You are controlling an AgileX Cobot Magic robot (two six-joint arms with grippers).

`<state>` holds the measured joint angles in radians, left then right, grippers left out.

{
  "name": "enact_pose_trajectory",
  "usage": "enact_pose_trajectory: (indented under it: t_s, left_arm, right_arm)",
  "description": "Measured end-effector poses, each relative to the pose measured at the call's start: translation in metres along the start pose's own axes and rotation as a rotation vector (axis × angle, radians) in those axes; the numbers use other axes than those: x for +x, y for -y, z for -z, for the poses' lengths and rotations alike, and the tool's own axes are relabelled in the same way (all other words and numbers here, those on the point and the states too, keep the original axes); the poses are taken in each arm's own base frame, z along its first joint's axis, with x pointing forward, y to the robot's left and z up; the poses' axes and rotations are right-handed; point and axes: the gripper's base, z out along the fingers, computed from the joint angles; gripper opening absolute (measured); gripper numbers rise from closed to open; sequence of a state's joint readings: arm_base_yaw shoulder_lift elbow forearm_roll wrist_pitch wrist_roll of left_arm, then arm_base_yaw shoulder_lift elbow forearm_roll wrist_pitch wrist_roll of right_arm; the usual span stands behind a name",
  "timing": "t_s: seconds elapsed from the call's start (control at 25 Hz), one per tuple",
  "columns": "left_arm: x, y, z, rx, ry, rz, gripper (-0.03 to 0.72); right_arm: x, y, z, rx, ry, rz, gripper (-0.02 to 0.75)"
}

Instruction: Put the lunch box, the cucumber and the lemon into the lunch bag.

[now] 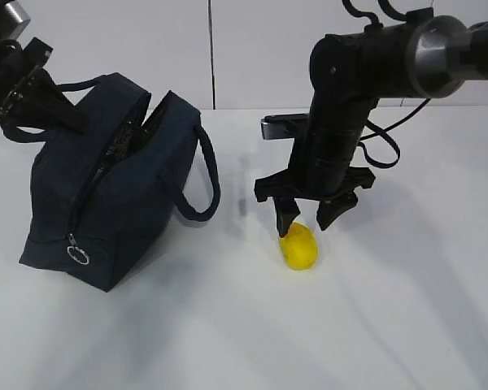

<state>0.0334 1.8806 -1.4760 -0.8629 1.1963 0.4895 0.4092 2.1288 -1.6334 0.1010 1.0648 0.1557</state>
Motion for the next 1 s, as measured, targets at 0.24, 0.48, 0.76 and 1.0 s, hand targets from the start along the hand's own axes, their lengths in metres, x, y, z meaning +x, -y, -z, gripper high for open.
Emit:
enact_pose_trajectory:
  t_s: [0.24,0.48,0.76,1.0]
  left_arm:
    - [0.000,0.000,0.000,0.000,0.000,0.000,-0.008]
    - [0.000,0.000,0.000,0.000,0.000,0.000,-0.008]
    - [0.000,0.000,0.000,0.000,-0.001,0.000,-0.008]
    - [0.000,0.000,0.000,-0.002,-0.002,-0.001,-0.008]
  right_arm:
    - [-0.002,0.001,-0.017,-0.001,-0.018,-0.007,0.496]
    - [-0.008,0.000,-0.028,-0.002,-0.024,-0.010,0.495]
    - [-0.009,0.000,-0.036,-0.009,-0.039,-0.017,0.495]
    - [-0.009,0.000,-0.042,-0.006,-0.055,-0.018,0.496]
